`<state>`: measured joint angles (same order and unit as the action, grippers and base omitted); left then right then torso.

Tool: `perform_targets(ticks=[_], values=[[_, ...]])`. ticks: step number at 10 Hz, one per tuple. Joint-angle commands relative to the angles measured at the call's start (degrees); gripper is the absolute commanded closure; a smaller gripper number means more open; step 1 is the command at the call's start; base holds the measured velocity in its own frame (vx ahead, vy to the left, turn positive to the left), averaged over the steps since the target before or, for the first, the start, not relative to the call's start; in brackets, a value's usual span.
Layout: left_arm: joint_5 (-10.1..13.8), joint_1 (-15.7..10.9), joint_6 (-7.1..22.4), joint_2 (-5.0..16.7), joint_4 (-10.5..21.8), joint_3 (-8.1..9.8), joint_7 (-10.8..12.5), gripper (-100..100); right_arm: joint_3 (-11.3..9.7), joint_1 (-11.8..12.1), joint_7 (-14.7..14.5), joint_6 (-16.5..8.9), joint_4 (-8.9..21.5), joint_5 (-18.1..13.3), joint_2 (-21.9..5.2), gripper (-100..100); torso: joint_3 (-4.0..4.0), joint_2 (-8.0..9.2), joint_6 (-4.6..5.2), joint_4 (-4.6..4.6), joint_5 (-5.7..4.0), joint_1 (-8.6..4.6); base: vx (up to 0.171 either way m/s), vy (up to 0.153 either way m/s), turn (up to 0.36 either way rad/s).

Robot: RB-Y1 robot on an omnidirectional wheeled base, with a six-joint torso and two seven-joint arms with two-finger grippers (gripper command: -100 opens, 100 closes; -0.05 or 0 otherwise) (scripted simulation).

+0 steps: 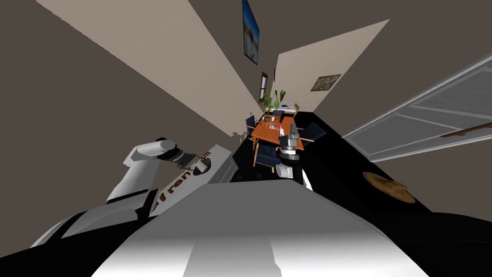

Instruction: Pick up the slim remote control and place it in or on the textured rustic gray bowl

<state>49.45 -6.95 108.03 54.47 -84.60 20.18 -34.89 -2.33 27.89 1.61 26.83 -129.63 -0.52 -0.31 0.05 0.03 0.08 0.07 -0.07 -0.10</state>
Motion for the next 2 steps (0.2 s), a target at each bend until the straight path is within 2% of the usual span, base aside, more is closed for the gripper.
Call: perform_targets(ticks=[1, 2], values=[[0.0, 0.0, 0.0, 0.0, 0.0, 0.0, 0.0, 0, 0.0, 0.0, 0.0, 0.0, 0.0, 0.0, 0.0, 0, 0.0, 0.0, 0.0, 0.0, 0.0, 0.0, 0.0, 0.0, 0.0], [0.0, 0.0, 0.0, 0.0, 0.0, 0.0, 0.0, 0, 0.0, 0.0, 0.0, 0.0, 0.0, 0.0, 0.0, 0, 0.0, 0.0, 0.0, 0.0, 0.0, 0.0, 0.0, 0.0, 0.0]])
